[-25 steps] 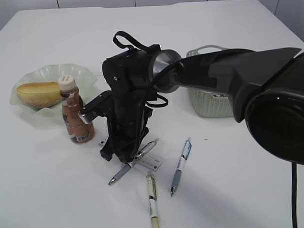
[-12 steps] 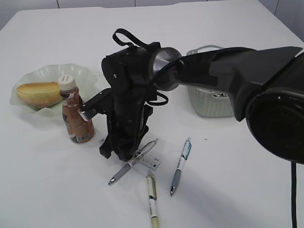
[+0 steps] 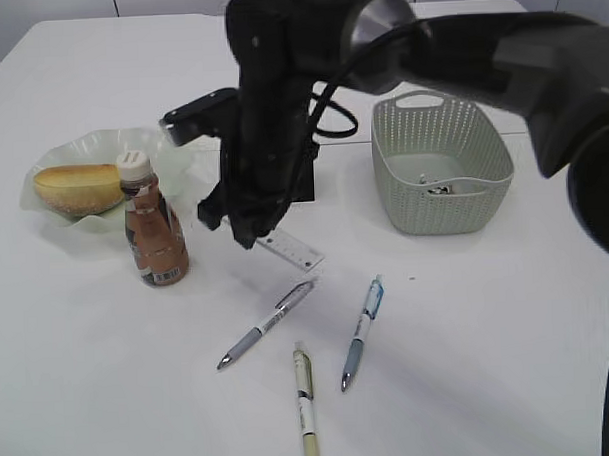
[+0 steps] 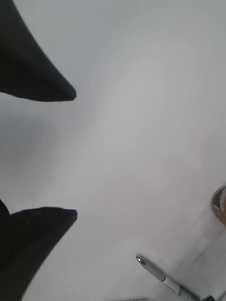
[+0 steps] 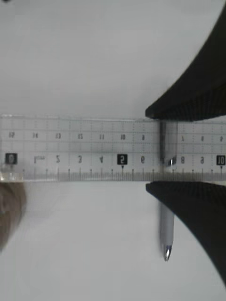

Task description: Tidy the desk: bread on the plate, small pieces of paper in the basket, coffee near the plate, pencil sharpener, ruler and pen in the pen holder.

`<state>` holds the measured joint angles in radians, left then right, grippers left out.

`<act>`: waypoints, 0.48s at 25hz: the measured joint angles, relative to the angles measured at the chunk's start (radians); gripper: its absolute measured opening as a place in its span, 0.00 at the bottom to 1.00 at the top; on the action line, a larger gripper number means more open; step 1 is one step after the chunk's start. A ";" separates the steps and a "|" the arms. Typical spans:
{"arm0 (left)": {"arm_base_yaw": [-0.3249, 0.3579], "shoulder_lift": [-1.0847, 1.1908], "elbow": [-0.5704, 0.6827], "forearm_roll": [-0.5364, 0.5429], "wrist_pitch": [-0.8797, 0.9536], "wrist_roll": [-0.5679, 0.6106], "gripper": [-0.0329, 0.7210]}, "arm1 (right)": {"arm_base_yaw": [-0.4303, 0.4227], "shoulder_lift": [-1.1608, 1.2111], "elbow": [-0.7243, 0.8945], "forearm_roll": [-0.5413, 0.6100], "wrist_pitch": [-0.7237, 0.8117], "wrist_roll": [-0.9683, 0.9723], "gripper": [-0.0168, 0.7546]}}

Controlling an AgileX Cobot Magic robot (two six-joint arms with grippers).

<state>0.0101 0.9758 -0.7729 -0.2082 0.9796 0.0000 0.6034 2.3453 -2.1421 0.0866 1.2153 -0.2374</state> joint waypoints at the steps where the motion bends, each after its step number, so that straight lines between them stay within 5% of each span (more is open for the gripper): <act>1: 0.000 0.000 0.000 0.000 0.004 0.000 0.73 | -0.017 -0.015 0.000 0.000 0.001 0.000 0.38; 12: 0.000 0.000 0.000 0.000 0.019 0.000 0.72 | -0.278 -0.182 0.000 0.203 -0.077 -0.022 0.38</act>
<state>0.0101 0.9758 -0.7729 -0.2082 0.9990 0.0000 0.3254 2.1631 -2.1421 0.2894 1.1379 -0.2590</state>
